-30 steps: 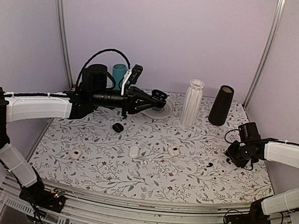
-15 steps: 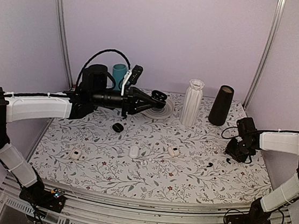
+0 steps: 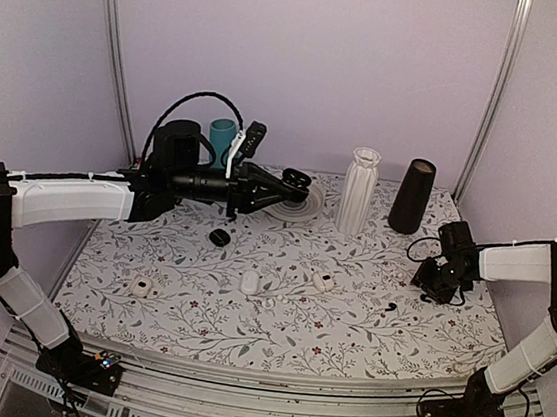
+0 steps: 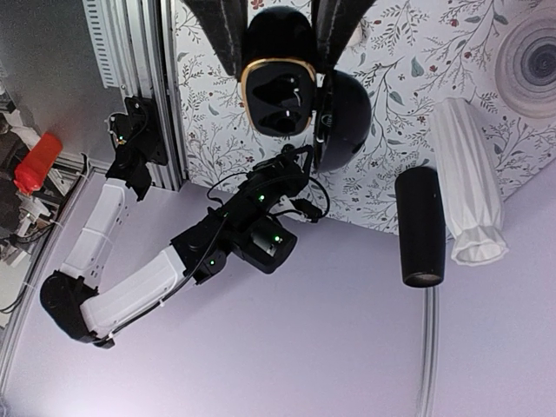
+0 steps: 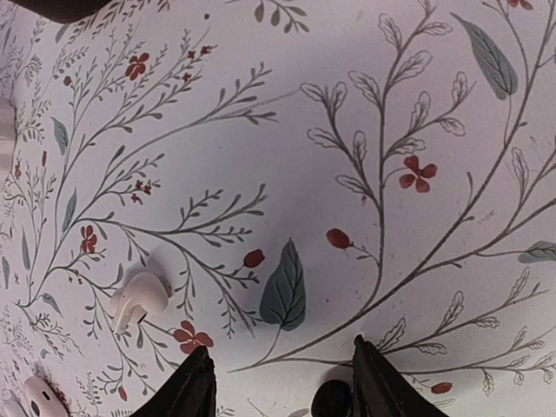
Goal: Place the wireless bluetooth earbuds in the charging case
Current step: Move the earbuds to the center of the board.
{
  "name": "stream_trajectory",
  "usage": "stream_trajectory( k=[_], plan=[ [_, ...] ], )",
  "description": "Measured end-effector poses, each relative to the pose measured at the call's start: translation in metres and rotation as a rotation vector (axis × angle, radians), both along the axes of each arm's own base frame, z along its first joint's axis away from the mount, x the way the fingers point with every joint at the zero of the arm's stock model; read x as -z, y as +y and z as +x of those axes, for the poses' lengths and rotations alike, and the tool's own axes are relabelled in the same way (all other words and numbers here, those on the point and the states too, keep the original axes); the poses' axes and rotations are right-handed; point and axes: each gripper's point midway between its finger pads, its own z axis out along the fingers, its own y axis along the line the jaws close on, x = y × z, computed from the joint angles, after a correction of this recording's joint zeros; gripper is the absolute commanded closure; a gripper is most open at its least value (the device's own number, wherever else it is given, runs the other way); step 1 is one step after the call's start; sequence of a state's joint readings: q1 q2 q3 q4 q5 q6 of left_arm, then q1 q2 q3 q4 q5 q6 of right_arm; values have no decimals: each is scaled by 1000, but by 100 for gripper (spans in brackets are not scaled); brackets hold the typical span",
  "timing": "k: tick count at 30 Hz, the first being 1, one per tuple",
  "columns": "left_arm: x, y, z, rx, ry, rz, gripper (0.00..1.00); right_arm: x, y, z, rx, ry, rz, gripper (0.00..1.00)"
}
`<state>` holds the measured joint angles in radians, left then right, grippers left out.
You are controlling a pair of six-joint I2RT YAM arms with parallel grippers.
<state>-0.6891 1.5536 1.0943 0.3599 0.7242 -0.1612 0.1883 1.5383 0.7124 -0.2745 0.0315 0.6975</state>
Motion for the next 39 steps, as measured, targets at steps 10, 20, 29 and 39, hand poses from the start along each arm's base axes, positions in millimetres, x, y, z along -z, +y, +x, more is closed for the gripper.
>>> stream_trajectory(
  k=[10, 20, 29, 39],
  plan=[
    [0, 0, 0, 0, 0, 0, 100, -3, 30, -6, -38, -36, 106, 43],
    [0, 0, 0, 0, 0, 0, 100, -4, 32, -14, -28, -25, 99, 39],
    [0, 0, 0, 0, 0, -1, 100, -4, 33, -27, -26, -37, 130, 38],
    [0, 0, 0, 0, 0, -1, 100, -5, 57, -39, -46, -50, 207, 38]
  ],
)
